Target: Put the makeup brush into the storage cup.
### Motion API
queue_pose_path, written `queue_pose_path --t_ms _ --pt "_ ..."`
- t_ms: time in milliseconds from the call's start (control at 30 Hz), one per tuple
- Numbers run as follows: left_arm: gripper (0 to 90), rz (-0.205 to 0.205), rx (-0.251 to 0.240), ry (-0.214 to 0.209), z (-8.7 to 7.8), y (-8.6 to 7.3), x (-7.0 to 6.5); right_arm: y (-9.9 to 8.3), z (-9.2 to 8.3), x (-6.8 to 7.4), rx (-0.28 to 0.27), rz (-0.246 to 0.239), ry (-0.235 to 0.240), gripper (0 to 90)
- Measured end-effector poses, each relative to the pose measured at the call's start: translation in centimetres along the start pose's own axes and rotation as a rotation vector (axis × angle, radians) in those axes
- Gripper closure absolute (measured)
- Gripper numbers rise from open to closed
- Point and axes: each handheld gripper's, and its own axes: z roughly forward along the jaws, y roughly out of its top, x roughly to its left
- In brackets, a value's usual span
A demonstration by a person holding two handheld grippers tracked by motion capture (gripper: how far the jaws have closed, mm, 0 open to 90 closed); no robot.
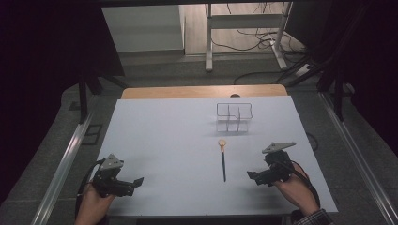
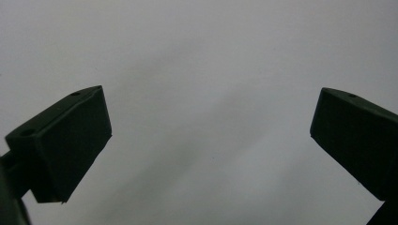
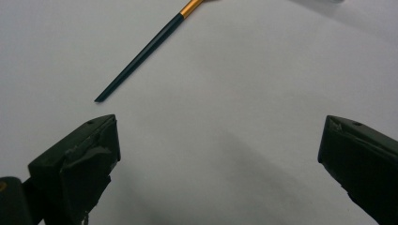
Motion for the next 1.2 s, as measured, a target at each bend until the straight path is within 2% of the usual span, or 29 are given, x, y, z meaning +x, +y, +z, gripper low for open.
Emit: queue_pose_path --t_ms 200,500,900,1200 --pt "0.0 -0.002 0.000 0.000 0.0 0.0 0.0 0.5 0.2 0.0 0.009 0.001 0.013 0.0" --pt "0.0 -0.001 0.000 0.004 0.0 0.0 0.0 1.3 0.6 0.0 0.024 -0.019 0.001 0.0" --pt "0.0 0.018 0.010 0.003 0.1 0.0 -0.2 2.0 1.2 0.1 0.047 0.004 0.009 0.0" --pt "0.0 0.025 0.020 0.004 0.1 0.0 -0.2 2.8 1.6 0.3 0.059 -0.035 0.002 0.4"
